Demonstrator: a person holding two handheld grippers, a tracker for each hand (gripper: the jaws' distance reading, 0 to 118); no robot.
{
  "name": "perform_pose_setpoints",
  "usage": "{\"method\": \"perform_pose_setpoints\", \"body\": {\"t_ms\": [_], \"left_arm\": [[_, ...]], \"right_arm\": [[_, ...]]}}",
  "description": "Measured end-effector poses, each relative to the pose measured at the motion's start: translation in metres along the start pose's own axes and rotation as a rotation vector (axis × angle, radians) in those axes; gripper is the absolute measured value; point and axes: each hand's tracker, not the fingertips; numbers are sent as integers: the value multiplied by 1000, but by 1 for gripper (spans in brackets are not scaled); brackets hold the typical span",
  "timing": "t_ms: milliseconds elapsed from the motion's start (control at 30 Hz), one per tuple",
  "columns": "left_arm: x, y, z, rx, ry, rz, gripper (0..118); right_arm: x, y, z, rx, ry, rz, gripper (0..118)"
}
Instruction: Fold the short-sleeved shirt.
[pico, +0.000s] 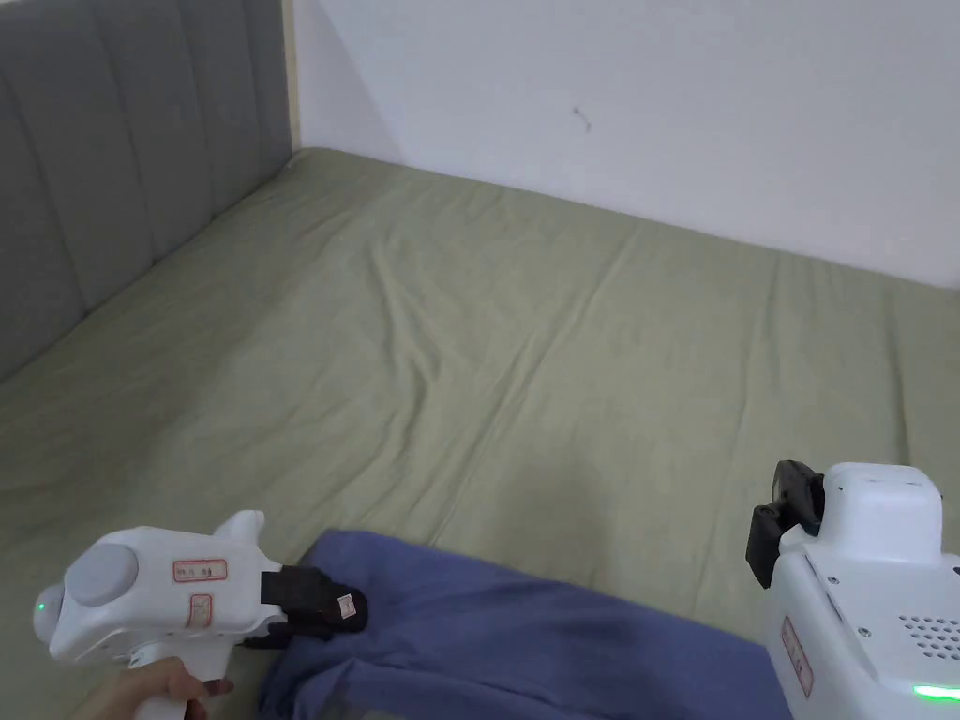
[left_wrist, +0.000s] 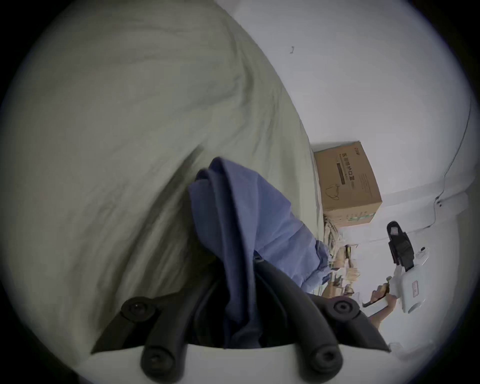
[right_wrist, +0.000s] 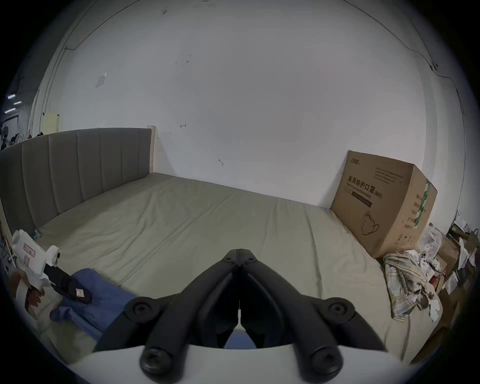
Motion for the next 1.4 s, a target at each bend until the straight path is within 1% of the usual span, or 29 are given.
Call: {"method": "perform_pose_setpoints", "body": {"t_ms": [100, 167, 267, 433, 500, 567, 633, 700, 767, 867, 933, 967, 1033, 1067, 1133, 1167, 1200, 1233, 1267, 1300, 1400], "left_arm": [[6, 2, 10, -6, 34, -19, 5], [10, 3, 15, -1, 86, -39, 5], [9, 6, 28, 11, 103, -35, 5], [23, 3, 40, 36, 191, -49, 5], [39, 1, 40, 45, 217, -68, 5], [61, -1, 40, 56, 294, -110, 5], [88, -2, 38, 76, 338, -133, 5], [121, -10, 37, 99, 335, -142, 5], [153, -18, 31, 105, 303, -192, 5], [203, -38, 5, 96, 297, -201, 5], [228, -53, -24, 55, 266, -273, 5], [237, -59, -38, 33, 260, -286, 5], [246, -66, -77, -42, 248, -337, 5], [250, -71, -93, -81, 252, -334, 5], [256, -81, -125, -142, 204, -348, 7], [257, -84, -137, -160, 173, -354, 15], [257, -87, -150, -181, 155, -367, 35], [257, -89, -158, -201, 171, -362, 56], [259, -93, -165, -224, 189, -370, 74], [258, -95, -170, -226, 184, -389, 86], [258, -95, -163, -217, 177, -393, 87]], "right_arm": [[4, 0, 2, 6, -5, -32, 1], [5, 0, 5, 15, -16, -32, 1], [9, 0, 10, 21, -21, -44, 1], [17, -2, 17, 26, -23, -70, 1], [20, -3, 19, 27, -25, -72, 1], [24, -4, 22, 31, -31, -76, 1], [30, -4, 24, 28, -33, -84, 1], [37, -6, 26, 30, -41, -95, 1], [45, -8, 28, 32, -46, -113, 1], [58, -11, 32, 31, -58, -140, 1], [67, -15, 35, 30, -70, -149, 1], [71, -16, 36, 29, -79, -149, 1], [79, -20, 40, 29, -93, -129, 1], [83, -21, 42, 29, -100, -123, 1], [94, -25, 44, 20, -112, -132, 1], [98, -27, 45, 16, -118, -147, 1], [104, -29, 45, 6, -126, -164, 1], [108, -31, 45, -6, -127, -174, 1], [112, -33, 45, -12, -131, -177, 1], [115, -37, 45, -16, -139, -177, 1], [122, -43, 45, -34, -147, -186, 1]]}}
